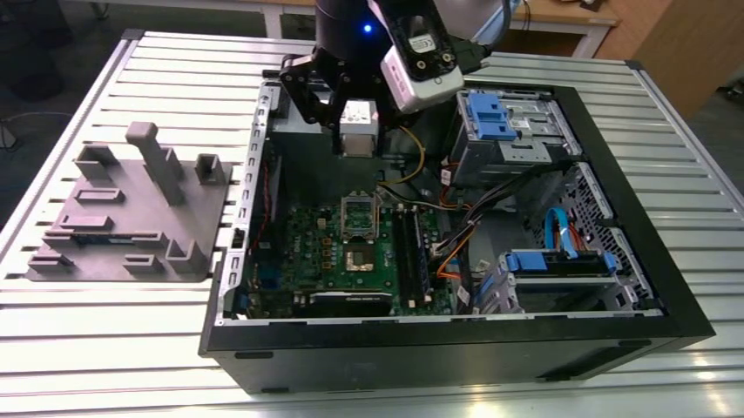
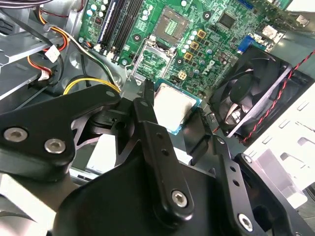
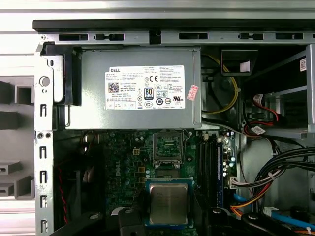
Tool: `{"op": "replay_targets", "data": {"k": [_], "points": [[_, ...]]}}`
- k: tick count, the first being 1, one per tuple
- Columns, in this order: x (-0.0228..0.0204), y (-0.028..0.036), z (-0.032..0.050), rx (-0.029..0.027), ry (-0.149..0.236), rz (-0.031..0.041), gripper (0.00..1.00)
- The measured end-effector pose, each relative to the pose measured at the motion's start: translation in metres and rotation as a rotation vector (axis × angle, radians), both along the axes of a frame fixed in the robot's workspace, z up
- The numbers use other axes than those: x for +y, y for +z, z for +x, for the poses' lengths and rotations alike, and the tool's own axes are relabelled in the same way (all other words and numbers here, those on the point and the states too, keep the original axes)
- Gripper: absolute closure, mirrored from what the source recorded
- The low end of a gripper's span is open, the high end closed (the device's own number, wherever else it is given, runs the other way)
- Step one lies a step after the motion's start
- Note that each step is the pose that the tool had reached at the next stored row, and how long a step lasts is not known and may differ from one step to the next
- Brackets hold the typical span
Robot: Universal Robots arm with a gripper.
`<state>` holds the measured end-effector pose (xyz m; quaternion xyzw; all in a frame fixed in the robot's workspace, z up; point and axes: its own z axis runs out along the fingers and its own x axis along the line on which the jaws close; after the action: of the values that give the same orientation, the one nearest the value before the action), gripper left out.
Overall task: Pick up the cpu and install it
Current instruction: 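Place the cpu into insertion slot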
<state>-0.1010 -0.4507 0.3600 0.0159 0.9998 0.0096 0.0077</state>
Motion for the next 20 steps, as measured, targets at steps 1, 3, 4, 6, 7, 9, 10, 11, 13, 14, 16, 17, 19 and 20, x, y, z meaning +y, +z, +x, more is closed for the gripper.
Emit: {"op": "replay_targets", "data": {"k": [1,3,4,6,7,9,10,11,13,14,16,17,19,20], "points": [[0.0000,0.0000,0.0000,0.0000,0.000,0.0000,0.53],[0.0000,0.0000,0.0000,0.0000,0.000,0.0000,0.53],[-0.0001,-0.0002,0.0001,0.0000,0.000,-0.0001,0.53],[-0.0010,-0.0012,0.0001,0.0001,0.000,0.0000,0.53],[-0.0017,-0.0024,0.0001,0.0003,0.000,0.0001,0.53],[-0.0027,-0.0060,0.0000,0.0022,0.001,-0.0001,0.53],[-0.0028,-0.0078,0.0000,0.0028,0.001,0.0001,0.53],[-0.0031,-0.0096,0.0001,0.0034,0.003,0.0000,0.53],[-0.0042,-0.0132,0.0001,0.0046,0.003,-0.0001,0.53],[-0.0042,-0.0150,0.0002,0.0047,0.003,0.0000,0.53],[-0.0042,-0.0187,0.0003,0.0049,0.006,0.0000,0.53],[-0.0042,-0.0205,0.0005,0.0049,0.011,0.0000,0.53],[-0.0042,-0.0241,0.0007,0.0049,0.019,-0.0001,0.53],[-0.0042,-0.0259,0.0010,0.0049,0.022,0.0000,0.53]]}}
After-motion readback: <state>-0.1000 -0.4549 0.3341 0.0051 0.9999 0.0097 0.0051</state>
